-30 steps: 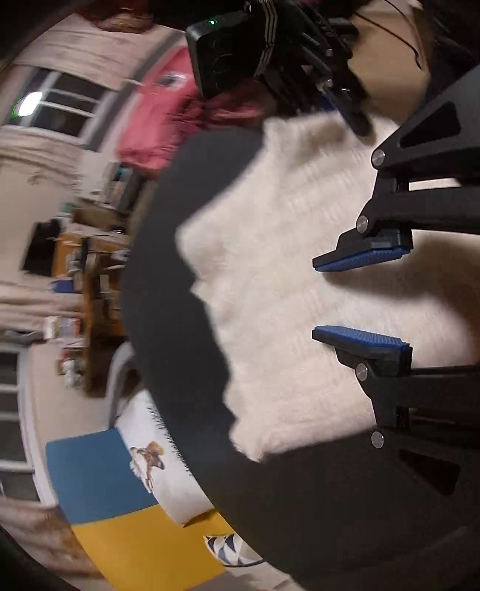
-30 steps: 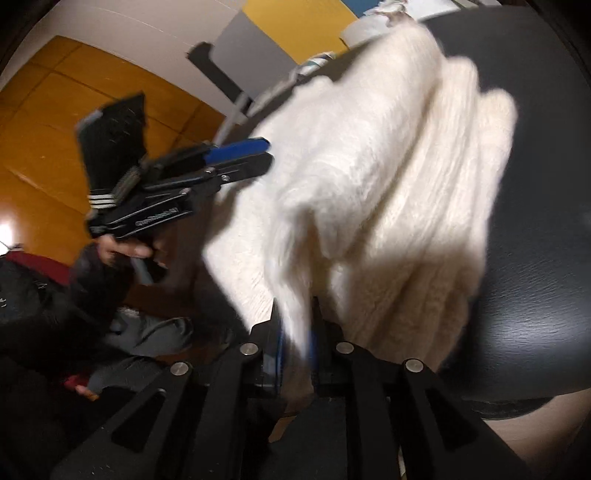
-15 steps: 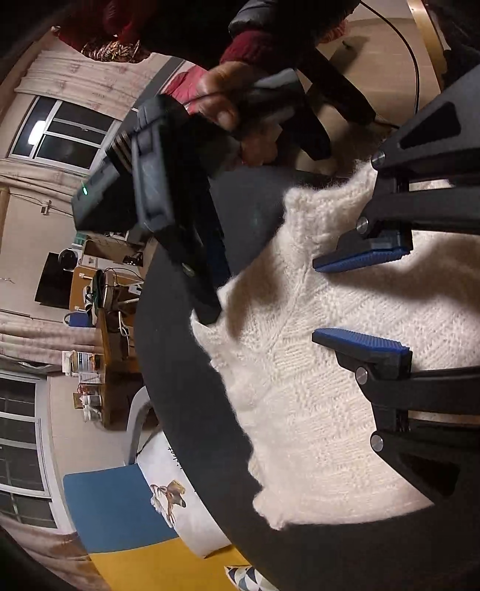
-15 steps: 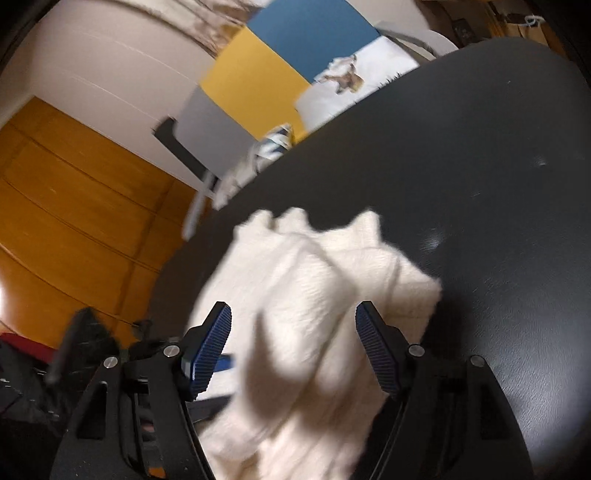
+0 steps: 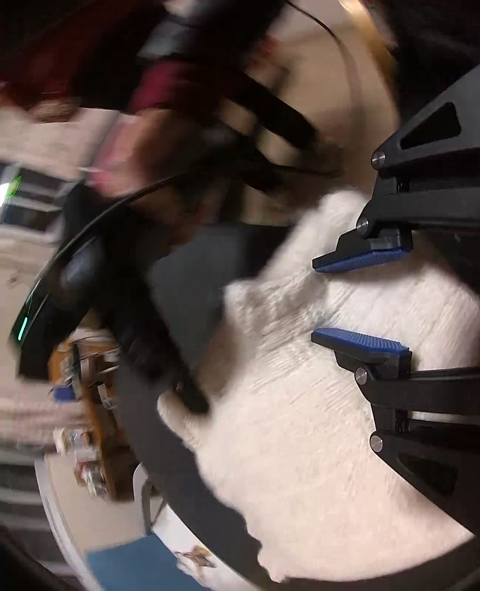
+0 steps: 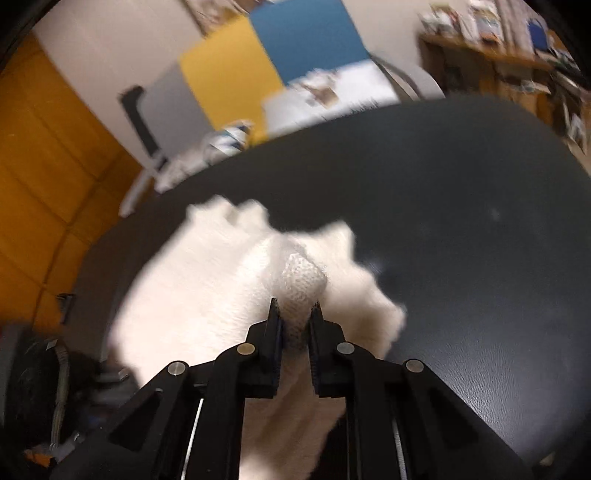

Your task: Fold clothes

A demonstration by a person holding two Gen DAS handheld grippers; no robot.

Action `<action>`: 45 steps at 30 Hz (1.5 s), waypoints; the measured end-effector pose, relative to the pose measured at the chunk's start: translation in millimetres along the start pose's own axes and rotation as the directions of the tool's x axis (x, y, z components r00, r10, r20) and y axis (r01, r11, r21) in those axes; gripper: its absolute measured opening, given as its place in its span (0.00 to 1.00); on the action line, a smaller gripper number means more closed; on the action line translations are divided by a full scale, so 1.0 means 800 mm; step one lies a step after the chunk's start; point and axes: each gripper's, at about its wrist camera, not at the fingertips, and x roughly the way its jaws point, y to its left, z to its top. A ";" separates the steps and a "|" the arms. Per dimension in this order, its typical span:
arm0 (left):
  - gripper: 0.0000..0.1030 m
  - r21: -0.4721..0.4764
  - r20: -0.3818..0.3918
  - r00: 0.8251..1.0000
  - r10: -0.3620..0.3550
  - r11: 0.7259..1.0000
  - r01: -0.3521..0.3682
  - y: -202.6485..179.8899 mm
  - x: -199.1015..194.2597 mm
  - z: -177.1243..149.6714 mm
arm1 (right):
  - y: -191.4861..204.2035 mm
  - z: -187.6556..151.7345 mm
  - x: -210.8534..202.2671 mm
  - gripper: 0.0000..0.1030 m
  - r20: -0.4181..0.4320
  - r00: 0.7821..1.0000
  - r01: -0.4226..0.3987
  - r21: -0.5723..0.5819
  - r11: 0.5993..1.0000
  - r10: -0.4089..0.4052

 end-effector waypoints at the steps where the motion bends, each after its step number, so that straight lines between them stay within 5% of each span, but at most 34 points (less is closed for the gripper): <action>1: 0.29 0.009 0.001 1.000 0.013 1.000 -0.013 -0.005 0.003 0.001 | -0.012 -0.007 0.009 0.13 -0.016 1.000 -0.016 0.040 0.999 0.016; 5: 0.29 -0.105 0.040 0.998 -0.044 0.993 0.048 0.009 -0.008 0.007 | -0.025 -0.017 0.010 0.16 0.028 0.997 -0.071 0.109 0.992 0.069; 8: 0.29 -0.213 0.112 0.991 -0.074 0.972 0.096 0.030 -0.037 -0.001 | -0.037 -0.024 -0.015 0.33 0.070 0.985 -0.166 0.176 0.970 0.156; 10: 0.30 -0.286 0.177 0.981 -0.076 0.950 0.125 0.047 -0.062 -0.010 | -0.039 -0.036 -0.040 0.54 0.091 0.977 -0.206 0.178 0.962 0.192; 11: 0.30 -0.322 0.211 0.976 -0.053 0.939 0.121 0.057 -0.078 -0.020 | -0.037 -0.043 -0.049 0.54 0.093 0.974 -0.220 0.167 0.961 0.206; 18: 0.30 -0.485 0.253 0.962 0.106 0.874 0.032 0.096 -0.132 -0.088 | 0.001 -0.116 -0.077 0.54 0.045 0.956 -0.292 0.098 0.951 0.288; 23: 0.30 -0.457 0.227 0.963 0.147 0.889 -0.028 0.075 -0.134 -0.108 | -0.001 -0.123 -0.047 0.54 0.093 0.948 -0.316 0.191 0.929 0.304; 25: 0.30 -0.414 0.181 0.968 0.175 0.906 -0.087 0.061 -0.126 -0.109 | 0.010 -0.118 -0.038 0.47 0.103 0.959 -0.277 0.166 0.947 0.263; 27: 0.30 -0.385 0.130 0.974 0.184 0.915 -0.122 0.049 -0.116 -0.112 | 0.026 -0.114 -0.033 0.13 0.078 0.980 -0.190 0.118 0.975 0.181; 30: 0.31 -0.360 0.094 0.984 0.153 0.927 -0.110 0.045 -0.103 -0.114 | 0.055 -0.111 -0.031 0.13 0.025 1.000 -0.014 -0.016 1.000 0.014; 33: 0.31 -0.350 0.093 0.989 0.114 0.934 -0.075 0.040 -0.098 -0.120 | 0.070 -0.114 -0.037 0.13 0.004 0.984 0.174 -0.157 0.972 -0.176; 35: 0.31 -0.387 0.151 0.985 0.086 0.922 -0.021 0.047 -0.109 -0.123 | 0.049 -0.119 -0.025 0.13 -0.026 0.982 0.184 -0.108 0.977 -0.188; 40: 0.31 -0.482 0.285 0.955 0.085 0.873 0.067 0.075 -0.135 -0.129 | 0.008 -0.131 -0.021 0.13 0.017 0.999 0.035 0.049 0.998 -0.036; 43: 0.31 -0.456 0.089 0.989 0.119 0.887 -0.066 0.080 -0.093 -0.116 | -0.009 -0.132 -0.021 0.13 0.027 0.999 -0.033 0.097 0.995 0.031; 45: 0.31 -0.406 0.068 0.986 0.156 0.906 -0.115 0.068 -0.085 -0.113 | -0.011 -0.126 -0.021 0.19 0.036 0.996 -0.084 0.134 0.987 0.080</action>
